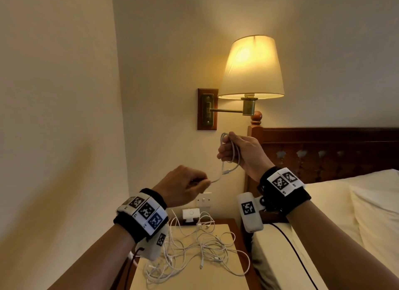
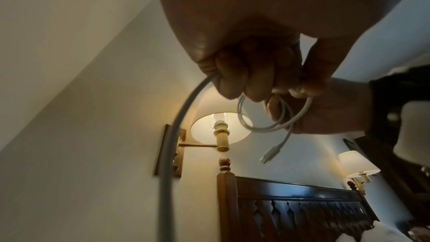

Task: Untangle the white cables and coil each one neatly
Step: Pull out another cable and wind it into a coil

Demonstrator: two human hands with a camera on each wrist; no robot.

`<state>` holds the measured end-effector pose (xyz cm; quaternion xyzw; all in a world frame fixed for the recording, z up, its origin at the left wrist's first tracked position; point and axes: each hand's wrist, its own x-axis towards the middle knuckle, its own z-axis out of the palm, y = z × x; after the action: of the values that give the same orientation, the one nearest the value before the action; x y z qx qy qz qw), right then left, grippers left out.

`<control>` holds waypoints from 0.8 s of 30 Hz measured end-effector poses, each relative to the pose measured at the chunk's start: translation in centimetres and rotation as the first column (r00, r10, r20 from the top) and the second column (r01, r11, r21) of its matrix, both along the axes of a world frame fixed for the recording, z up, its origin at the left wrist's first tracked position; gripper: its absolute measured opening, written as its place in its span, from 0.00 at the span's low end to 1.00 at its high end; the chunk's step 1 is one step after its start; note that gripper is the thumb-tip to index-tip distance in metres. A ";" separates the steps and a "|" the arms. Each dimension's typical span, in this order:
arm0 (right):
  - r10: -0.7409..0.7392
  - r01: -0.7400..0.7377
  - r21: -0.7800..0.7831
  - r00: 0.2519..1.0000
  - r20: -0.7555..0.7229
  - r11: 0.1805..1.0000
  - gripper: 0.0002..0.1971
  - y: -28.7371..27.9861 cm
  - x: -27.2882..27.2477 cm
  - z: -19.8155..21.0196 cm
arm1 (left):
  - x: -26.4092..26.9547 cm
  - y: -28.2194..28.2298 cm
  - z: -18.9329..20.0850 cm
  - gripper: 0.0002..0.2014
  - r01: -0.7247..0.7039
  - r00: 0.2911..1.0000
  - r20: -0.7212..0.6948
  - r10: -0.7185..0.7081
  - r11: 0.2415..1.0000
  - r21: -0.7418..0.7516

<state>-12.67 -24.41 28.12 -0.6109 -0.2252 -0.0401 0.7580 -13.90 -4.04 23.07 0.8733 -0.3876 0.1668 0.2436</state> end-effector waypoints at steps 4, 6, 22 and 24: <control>-0.026 0.028 -0.094 0.999 0.029 0.995 0.17 0.5 -0.1 -0.6 | -1.4 -1.1 1.5 0.12 0.073 0.986 0.151 -0.074 0.997 0.013; -0.013 0.016 -0.140 1.000 0.025 0.990 0.17 0.7 -0.2 -1.0 | -1.5 -1.3 1.9 0.13 0.087 0.968 0.237 -0.084 0.996 -0.003; 0.165 -0.169 -0.226 0.986 -0.037 0.959 0.18 2.4 -1.1 -2.1 | 0.2 -1.1 1.9 0.15 -0.163 0.778 0.558 0.288 0.951 -0.264; 0.158 -0.166 -0.224 0.986 -0.052 0.960 0.19 2.3 -1.1 -2.0 | 0.5 -1.0 1.9 0.15 -0.161 0.850 0.425 0.312 0.921 -0.355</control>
<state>-13.76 -22.08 26.09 -0.6736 -0.2647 0.0585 0.6875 -13.35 -4.99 24.95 0.7987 -0.2929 0.4618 0.2509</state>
